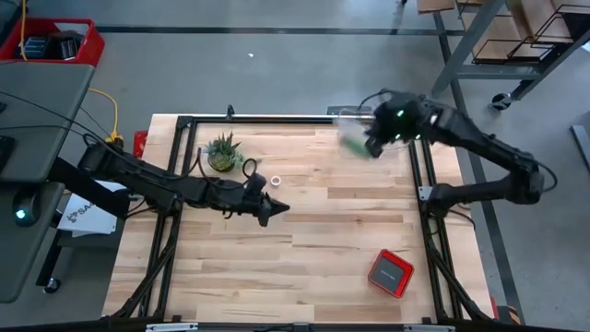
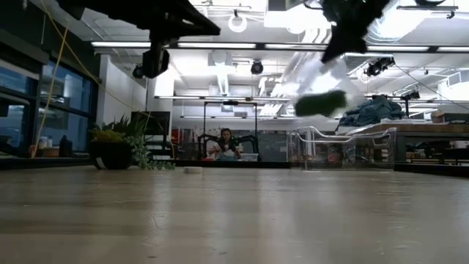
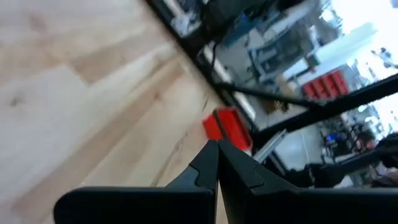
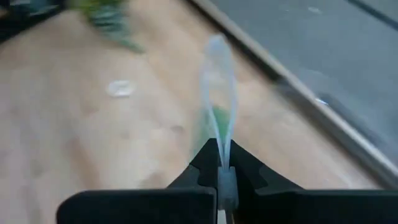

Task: Roll bandage
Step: Put the transparent zip bag into the transparent bin

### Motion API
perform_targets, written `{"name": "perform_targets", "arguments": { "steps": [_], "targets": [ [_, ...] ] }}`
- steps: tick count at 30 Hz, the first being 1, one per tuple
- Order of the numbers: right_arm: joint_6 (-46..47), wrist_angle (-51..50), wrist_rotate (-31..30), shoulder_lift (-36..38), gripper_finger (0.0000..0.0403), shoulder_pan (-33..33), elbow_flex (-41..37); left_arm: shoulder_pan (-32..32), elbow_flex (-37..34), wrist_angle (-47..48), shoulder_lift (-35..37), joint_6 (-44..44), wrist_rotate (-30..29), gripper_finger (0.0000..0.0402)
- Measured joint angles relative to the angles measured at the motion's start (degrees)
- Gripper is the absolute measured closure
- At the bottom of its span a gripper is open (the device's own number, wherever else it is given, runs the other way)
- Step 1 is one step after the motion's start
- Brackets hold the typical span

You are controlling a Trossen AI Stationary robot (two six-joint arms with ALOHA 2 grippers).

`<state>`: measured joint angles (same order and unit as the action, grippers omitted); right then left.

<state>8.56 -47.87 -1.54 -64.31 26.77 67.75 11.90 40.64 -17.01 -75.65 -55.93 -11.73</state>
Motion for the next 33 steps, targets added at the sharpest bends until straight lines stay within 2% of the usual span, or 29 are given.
{"name": "perform_targets", "arguments": {
  "steps": [6, 11, 15, 19, 24, 27, 29, 33],
  "targets": [
    [-6.5, -3.04, -0.01, 2.92, 0.0403, 14.84, 0.0, -0.26, 0.07, -1.26, 1.26, 3.09, -4.38, 0.0399],
    [-13.9, -3.46, -1.54, 0.48, 0.0403, 20.54, -0.74, -0.88, 0.04, -1.55, 1.66, 3.55, -7.04, 0.0399],
    [-15.5, 3.58, -1.0, -1.61, 0.0403, 24.86, -4.13, -1.16, 0.04, -3.85, 1.75, 3.51, -7.02, 0.0399],
    [-14.88, 9.53, 2.9, -3.51, 0.0403, 27.87, -10.28, -1.06, 0.04, -5.67, 1.74, 3.5, -6.93, 0.0399],
    [-13.6, 17.63, 14.15, -3.53, 0.0403, 29.24, -18.46, -0.91, 0.04, -7.05, 1.91, 2.31, -6.86, 0.0399],
    [-12.89, 22.16, 17.15, -3.48, 0.0403, 29.17, -21.23, -0.91, 0.04, -6.82, 1.9, 1.11, -6.98, 0.0399],
    [-11.29, 24.61, 17.85, -3.46, 0.0403, 29.69, -22.23, -0.91, 0.04, -6.95, 1.9, 0.6, -7.08, 0.0399],
    [-5.5, 24.65, 12.05, -3.44, 0.0389, 31.93, -22.38, -1.06, 0.04, -6.91, 1.9, 0.49, -7.31, 0.0399]
  ]
}}
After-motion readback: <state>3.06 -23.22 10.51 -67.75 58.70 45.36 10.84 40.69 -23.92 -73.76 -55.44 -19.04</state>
